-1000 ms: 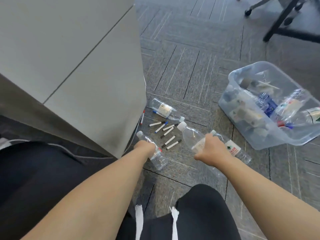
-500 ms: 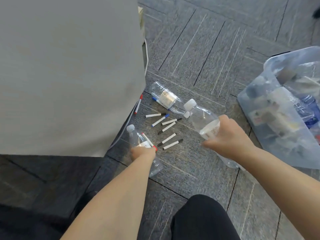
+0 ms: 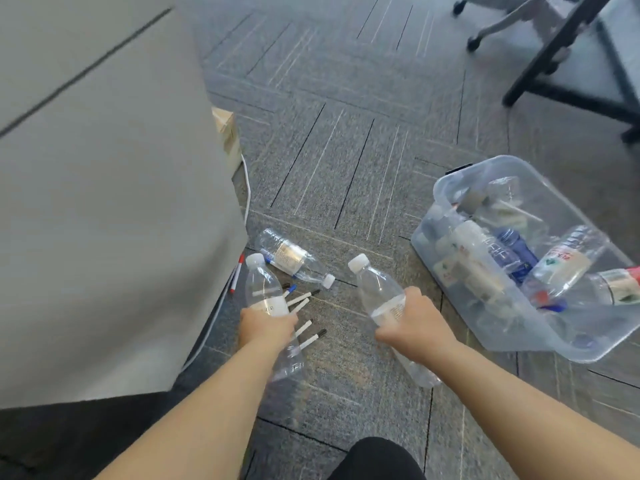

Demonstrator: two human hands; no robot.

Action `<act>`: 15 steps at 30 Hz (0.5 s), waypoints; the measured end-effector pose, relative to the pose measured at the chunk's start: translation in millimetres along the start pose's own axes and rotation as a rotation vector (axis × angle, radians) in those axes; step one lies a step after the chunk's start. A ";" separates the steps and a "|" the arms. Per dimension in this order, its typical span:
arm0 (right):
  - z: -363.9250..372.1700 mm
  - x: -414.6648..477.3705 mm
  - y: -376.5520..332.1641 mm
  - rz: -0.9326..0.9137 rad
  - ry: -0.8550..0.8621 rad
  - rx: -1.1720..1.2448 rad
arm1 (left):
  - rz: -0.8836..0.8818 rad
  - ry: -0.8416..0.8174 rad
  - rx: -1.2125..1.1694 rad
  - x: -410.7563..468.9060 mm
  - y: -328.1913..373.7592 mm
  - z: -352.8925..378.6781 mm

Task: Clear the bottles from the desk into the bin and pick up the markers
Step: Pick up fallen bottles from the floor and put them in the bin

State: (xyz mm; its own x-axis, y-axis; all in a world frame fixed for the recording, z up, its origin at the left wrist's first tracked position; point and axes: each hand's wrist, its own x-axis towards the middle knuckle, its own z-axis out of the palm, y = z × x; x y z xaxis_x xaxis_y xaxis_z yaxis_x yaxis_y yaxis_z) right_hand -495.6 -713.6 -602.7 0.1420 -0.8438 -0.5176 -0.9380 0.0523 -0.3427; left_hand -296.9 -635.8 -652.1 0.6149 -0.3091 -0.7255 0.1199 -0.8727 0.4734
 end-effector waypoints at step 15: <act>-118.0 -61.8 89.9 0.208 0.285 0.440 | 0.279 -0.460 -0.078 -105.4 135.3 48.3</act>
State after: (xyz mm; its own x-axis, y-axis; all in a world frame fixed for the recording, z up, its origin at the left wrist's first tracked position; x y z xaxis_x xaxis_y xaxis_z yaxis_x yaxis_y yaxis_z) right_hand -626.0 -719.9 -509.0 -0.1801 -0.8996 -0.3979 -0.7080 0.3994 -0.5824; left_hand -383.2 -739.5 -535.7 0.2286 -0.6737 -0.7028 0.0693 -0.7088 0.7020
